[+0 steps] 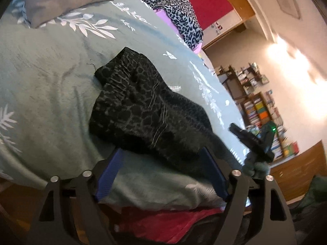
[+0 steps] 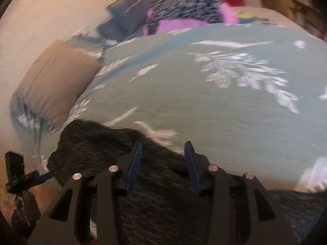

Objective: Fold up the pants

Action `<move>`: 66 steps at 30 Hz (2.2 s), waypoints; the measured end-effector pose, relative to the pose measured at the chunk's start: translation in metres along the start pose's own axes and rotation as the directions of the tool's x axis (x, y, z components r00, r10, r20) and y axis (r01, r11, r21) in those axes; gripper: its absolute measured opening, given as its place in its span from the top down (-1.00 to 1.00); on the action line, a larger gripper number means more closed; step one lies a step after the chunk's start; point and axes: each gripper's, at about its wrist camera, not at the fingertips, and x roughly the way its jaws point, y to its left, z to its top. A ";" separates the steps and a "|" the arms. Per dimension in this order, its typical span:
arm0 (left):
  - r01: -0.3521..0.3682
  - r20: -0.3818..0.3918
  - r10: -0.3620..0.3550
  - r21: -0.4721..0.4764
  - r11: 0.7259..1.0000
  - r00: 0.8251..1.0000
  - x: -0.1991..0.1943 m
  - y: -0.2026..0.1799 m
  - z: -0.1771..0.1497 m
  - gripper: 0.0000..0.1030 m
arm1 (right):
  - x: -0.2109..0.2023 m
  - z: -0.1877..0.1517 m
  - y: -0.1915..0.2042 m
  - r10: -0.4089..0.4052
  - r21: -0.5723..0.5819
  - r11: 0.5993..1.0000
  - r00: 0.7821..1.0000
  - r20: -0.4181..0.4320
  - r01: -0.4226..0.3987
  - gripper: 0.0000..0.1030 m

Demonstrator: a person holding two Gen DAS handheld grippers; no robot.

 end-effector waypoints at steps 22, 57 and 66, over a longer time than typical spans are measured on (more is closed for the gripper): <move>-0.013 0.036 0.023 -0.241 0.971 0.999 0.040 0.023 0.024 0.77 | 0.115 0.010 0.043 0.197 -0.008 0.979 0.944 -0.264 -0.206 0.54; -0.265 0.121 0.267 -0.033 0.964 0.956 0.020 -0.013 0.040 0.17 | 0.017 -0.068 0.062 0.164 -0.147 0.972 0.976 -0.140 -0.184 0.07; -0.350 0.216 0.352 -0.048 0.936 0.911 -0.011 -0.021 0.039 -0.13 | 0.032 -0.120 0.081 0.161 -0.221 0.948 0.945 -0.285 -0.228 0.04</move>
